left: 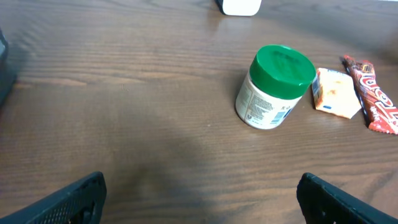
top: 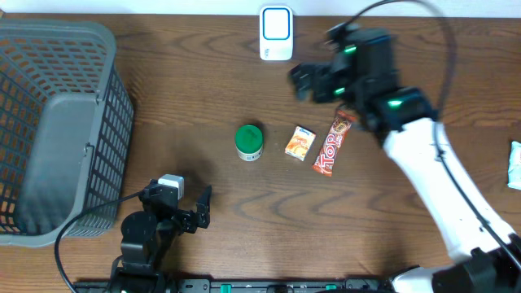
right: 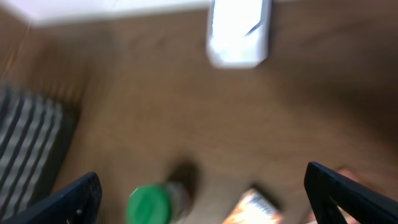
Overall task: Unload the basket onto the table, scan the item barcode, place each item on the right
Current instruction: 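Reach the right gripper to the green-capped bottle and grasp it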
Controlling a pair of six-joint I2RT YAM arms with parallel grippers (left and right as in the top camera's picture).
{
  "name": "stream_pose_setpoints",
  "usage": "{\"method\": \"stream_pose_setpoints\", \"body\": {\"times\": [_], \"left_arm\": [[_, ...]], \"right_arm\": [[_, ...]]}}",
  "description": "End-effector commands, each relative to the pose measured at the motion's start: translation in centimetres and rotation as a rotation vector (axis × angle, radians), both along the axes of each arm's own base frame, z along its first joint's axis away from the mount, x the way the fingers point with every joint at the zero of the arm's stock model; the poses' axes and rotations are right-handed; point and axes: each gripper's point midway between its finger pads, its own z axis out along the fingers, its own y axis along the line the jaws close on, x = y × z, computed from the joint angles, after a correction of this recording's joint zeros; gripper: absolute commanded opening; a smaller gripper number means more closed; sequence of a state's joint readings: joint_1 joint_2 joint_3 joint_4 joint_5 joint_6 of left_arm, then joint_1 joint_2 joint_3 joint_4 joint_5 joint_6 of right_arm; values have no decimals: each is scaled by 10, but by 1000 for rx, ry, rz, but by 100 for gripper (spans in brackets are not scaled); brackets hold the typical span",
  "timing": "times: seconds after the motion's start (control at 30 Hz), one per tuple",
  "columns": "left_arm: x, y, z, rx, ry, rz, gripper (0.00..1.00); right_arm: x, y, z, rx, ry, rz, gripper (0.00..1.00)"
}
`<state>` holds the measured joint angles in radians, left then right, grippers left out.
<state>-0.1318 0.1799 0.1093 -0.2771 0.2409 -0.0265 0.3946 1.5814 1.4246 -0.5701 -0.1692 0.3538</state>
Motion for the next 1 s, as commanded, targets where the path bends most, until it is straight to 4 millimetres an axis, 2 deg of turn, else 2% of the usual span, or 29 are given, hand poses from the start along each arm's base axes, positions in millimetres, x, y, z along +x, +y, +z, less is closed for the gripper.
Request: {"method": "stream_pose_setpoints", "body": {"times": [0.0, 0.13, 0.2, 0.33, 0.43, 0.5, 0.67, 0.97], "left_arm": [[-4, -1, -7, -6, 17, -4, 98], [-4, -1, -6, -7, 10, -4, 98], [-4, -1, -6, -7, 10, -4, 98], [-3, -1, -4, -8, 1, -5, 98], [-3, -1, 3, -12, -31, -5, 98], [-3, -1, 7, -15, -50, -5, 98], [-3, -1, 24, -25, -133, -5, 98], [-3, -1, 24, -25, -132, -5, 98]], "right_arm": [[-22, 44, -46, 11, 169, 26, 99], [-43, 77, -87, -21, 298, 53, 99], [-52, 86, -98, -79, 357, 59, 99], [-52, 92, -88, -203, 379, 45, 99], [-52, 109, -77, -253, 385, 82, 99], [-53, 114, -82, -274, 410, 90, 99], [-52, 123, -117, -300, 498, 97, 99], [-48, 127, -154, -332, 545, 87, 99]]}}
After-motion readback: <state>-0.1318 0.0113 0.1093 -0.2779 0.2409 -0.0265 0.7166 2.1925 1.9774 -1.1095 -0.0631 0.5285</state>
